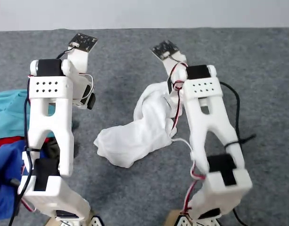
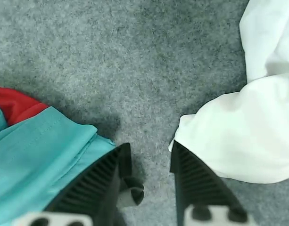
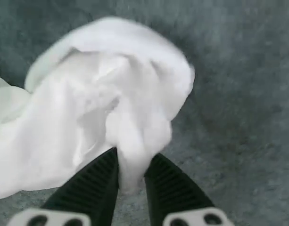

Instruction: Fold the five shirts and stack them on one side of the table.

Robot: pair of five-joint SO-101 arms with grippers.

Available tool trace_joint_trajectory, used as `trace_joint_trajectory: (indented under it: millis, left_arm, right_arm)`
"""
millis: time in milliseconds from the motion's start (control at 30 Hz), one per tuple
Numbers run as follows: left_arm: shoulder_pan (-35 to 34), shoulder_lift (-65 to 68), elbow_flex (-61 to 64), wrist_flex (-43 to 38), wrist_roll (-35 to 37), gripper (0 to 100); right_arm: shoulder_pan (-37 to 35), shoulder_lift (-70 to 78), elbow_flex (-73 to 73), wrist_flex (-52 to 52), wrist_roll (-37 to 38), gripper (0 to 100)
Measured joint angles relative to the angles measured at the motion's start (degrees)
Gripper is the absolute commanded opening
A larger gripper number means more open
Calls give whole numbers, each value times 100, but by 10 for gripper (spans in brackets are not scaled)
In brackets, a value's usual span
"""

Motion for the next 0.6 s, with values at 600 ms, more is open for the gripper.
trace_joint_trajectory:
  millis: [600]
  left_arm:
    - [1899,0,545,-9,0,129]
  right_arm:
    - [818,-1319,-2136,62,554,10]
